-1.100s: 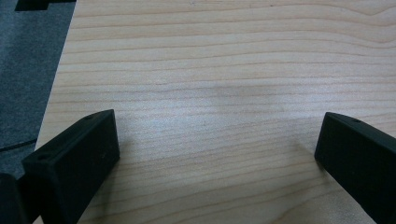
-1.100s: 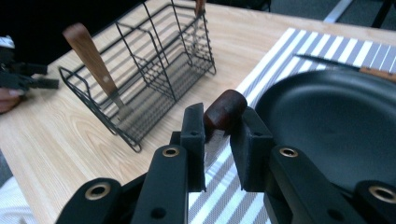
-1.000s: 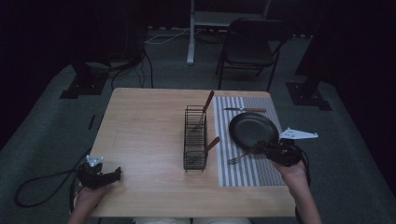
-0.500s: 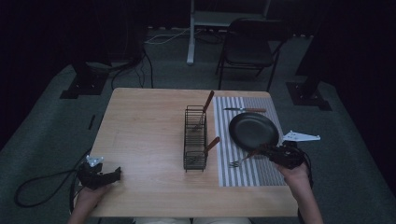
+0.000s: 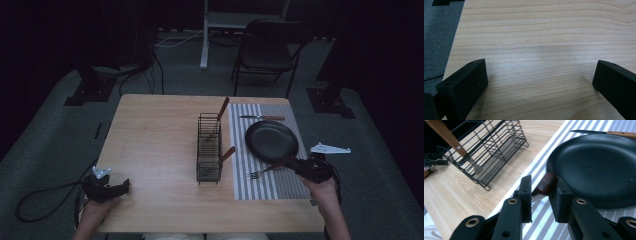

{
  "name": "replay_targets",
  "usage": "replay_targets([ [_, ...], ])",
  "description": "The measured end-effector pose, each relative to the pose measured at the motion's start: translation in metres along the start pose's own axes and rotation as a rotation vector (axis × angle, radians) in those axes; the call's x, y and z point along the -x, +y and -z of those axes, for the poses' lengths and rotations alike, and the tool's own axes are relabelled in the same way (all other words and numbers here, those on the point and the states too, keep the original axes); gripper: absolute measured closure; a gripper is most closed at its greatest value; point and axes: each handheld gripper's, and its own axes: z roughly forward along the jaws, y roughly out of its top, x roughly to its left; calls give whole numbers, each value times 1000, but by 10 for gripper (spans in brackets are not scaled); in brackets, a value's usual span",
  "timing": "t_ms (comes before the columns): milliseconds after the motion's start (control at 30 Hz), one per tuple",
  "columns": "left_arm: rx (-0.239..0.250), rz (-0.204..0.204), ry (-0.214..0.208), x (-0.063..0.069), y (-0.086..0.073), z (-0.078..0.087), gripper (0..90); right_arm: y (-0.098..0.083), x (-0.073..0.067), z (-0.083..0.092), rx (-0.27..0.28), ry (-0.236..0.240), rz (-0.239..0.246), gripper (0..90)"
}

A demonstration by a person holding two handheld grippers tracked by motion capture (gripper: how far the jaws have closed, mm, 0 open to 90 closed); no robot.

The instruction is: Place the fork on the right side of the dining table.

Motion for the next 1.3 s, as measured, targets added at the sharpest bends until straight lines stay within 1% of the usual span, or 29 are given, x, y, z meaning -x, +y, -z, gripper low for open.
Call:
replay_targets([
  [33, 0, 0, 0, 0, 0, 0, 0, -4, 6, 2, 3, -9, -23, 708],
  [100, 0, 0, 0, 0, 0, 0, 1, -7, 10, 3, 3, -18, -39, 699],
  [133, 0, 0, 0, 0, 0, 0, 0, -7, 10, 3, 3, -18, -39, 699],
  [200, 0, 0, 0, 0, 0, 0, 0, -11, 15, 4, -3, -30, -58, 705],
  [233, 0, 0, 0, 0, 0, 0, 0, -11, 15, 4, -3, -30, -58, 705],
  [267, 0, 0, 0, 0, 0, 0, 0, -15, 19, 4, -5, -28, -79, 704],
  [333, 0, 0, 0, 0, 0, 0, 0, -18, 24, 4, -7, -20, -106, 700],
  [400, 0, 0, 0, 0, 0, 0, 0, -20, 27, 4, -9, -19, -113, 699],
  [433, 0, 0, 0, 0, 0, 0, 0, -23, 30, 4, -14, -13, -127, 692],
  [633, 0, 0, 0, 0, 0, 0, 1, -30, 39, 4, -40, -23, -144, 665],
  [867, 0, 2, 2, 0, 0, 0, 0, -41, 49, -1, -72, -16, -175, 637],
  [1300, 0, 3, 3, 0, 0, 0, 0, -58, 66, -6, -104, -19, -211, 592],
])
